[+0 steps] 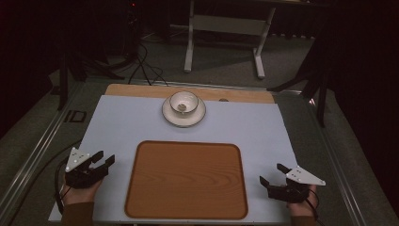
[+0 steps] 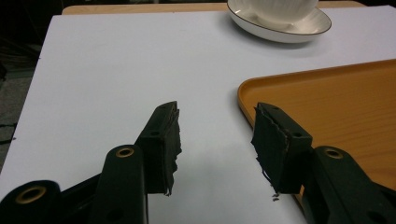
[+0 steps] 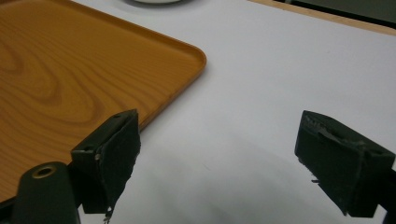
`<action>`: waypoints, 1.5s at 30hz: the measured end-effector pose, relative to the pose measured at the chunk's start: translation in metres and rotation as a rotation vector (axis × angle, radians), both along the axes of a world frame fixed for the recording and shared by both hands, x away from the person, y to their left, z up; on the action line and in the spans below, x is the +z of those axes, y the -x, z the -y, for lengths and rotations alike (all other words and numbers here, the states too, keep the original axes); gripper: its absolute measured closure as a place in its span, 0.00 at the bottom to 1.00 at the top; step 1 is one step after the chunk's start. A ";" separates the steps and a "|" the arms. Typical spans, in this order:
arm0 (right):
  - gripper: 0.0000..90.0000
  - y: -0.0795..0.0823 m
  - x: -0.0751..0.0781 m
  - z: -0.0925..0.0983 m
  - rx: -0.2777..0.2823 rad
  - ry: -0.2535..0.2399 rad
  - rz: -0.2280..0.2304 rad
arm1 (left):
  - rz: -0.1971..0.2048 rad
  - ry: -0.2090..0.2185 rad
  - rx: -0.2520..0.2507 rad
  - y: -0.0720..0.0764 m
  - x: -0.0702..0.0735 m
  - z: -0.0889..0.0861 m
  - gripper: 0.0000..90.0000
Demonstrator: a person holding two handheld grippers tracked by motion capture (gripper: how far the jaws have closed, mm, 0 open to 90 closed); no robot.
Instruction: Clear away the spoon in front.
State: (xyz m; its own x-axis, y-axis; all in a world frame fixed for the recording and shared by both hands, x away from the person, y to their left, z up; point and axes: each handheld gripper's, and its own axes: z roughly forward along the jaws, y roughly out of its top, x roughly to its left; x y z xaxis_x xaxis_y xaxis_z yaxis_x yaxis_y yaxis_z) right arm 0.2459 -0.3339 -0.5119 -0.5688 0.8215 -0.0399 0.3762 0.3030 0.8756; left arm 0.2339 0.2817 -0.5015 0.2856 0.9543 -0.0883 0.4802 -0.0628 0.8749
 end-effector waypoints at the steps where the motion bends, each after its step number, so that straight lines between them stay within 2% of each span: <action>1: 0.16 0.000 0.000 0.000 0.000 0.000 0.001 | 0.002 -0.001 -0.007 -0.001 0.002 0.001 0.56; 7: 0.16 -0.001 -0.001 0.000 0.000 -0.002 -0.001 | 0.011 0.010 -0.030 -0.008 0.011 0.005 0.55; 16: 0.16 0.000 -0.001 0.000 0.002 -0.002 -0.002 | 0.053 -0.024 -0.058 -0.017 0.031 0.011 0.53; 25: 0.16 0.000 -0.001 0.000 0.003 -0.006 -0.001 | 0.089 -0.027 -0.065 -0.025 0.047 0.013 0.52; 28: 0.16 0.000 -0.001 0.000 0.005 -0.006 -0.002 | 0.102 -0.037 -0.083 -0.031 0.054 0.017 0.52; 32: 0.15 0.000 -0.001 0.000 0.005 -0.006 -0.001 | 0.107 -0.053 -0.099 -0.035 0.057 0.022 0.52; 36: 0.15 0.000 -0.001 0.001 0.003 -0.006 0.000 | 0.106 -0.047 -0.101 -0.041 0.058 0.025 0.52; 45: 0.16 0.000 -0.001 0.001 0.001 -0.008 0.000 | 0.104 -0.062 -0.126 -0.050 0.059 0.035 0.52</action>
State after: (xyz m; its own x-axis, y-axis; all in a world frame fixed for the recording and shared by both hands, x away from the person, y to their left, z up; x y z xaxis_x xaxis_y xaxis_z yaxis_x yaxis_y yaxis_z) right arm 0.2455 -0.3353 -0.5129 -0.5693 0.8214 -0.0337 0.3758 0.2965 0.8780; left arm 0.2844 0.2464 -0.4422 0.4082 0.9128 0.0062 0.3717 -0.1724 0.9122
